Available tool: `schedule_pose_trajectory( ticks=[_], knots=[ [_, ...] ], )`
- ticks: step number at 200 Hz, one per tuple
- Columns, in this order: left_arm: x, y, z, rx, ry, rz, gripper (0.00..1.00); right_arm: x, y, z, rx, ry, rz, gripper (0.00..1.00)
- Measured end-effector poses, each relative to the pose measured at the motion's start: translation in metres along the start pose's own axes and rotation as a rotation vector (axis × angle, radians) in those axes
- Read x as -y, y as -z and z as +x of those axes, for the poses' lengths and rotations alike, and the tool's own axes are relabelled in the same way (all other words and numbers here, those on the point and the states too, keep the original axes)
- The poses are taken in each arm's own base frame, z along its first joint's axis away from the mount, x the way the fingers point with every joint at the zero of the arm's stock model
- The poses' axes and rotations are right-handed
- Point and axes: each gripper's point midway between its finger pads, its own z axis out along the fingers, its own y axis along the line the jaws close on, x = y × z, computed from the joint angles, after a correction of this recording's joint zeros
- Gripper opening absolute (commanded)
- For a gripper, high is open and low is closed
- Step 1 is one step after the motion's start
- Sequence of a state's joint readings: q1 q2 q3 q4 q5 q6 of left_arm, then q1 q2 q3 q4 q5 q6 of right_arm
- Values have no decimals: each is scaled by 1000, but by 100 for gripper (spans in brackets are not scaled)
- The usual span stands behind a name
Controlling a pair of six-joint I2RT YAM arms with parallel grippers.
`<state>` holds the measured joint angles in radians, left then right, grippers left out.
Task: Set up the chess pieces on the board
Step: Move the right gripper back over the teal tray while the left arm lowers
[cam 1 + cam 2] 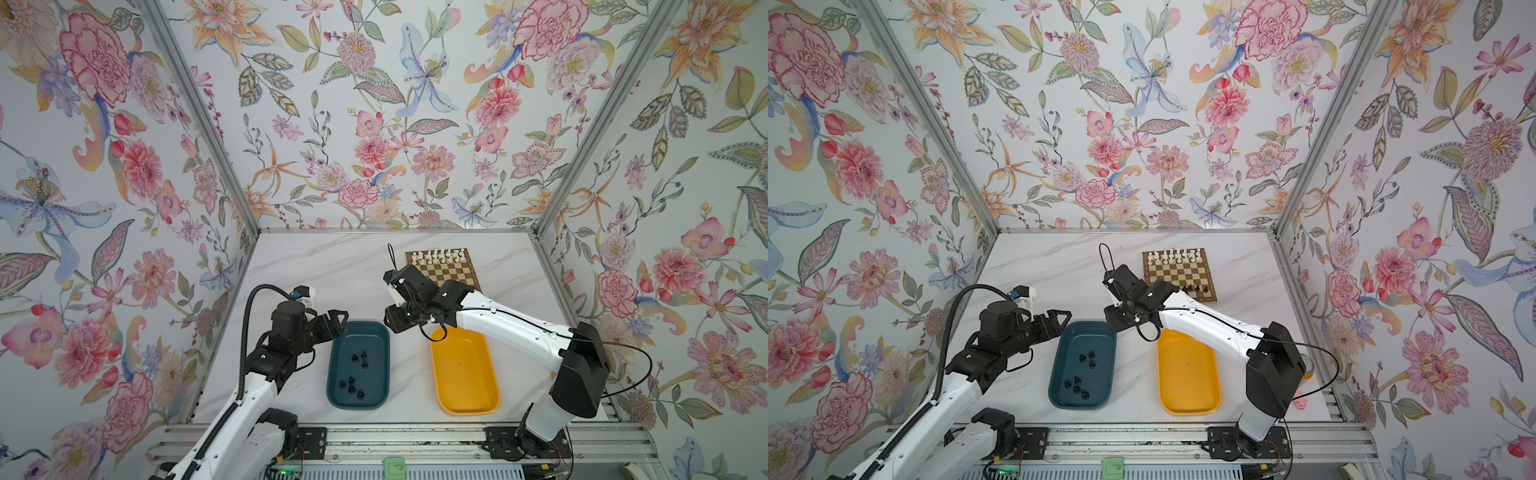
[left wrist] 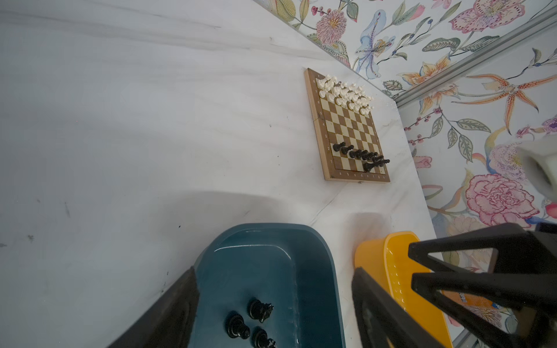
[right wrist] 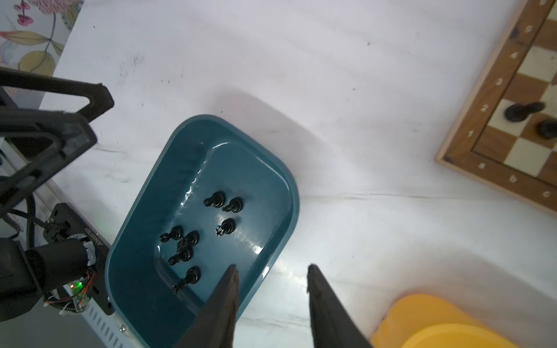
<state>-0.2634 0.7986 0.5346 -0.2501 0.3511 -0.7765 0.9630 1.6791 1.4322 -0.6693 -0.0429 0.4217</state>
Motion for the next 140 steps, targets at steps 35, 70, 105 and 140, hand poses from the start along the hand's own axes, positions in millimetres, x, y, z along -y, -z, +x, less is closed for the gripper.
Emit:
schedule_pose_trajectory(
  ticks=[35,70,105,140],
  knots=[
    [-5,11,6,-1,0,-14,82,-28,-10,23,-43,28,-14,38],
    [-10,18,9,-6,-5,-29,82,-46,-22,41,-86,54,-21,39],
    [-17,16,12,-26,4,-53,82,-47,-34,48,-116,57,-9,40],
    [-26,8,16,-62,13,-81,82,-44,-63,55,-172,54,16,39]
  ],
)
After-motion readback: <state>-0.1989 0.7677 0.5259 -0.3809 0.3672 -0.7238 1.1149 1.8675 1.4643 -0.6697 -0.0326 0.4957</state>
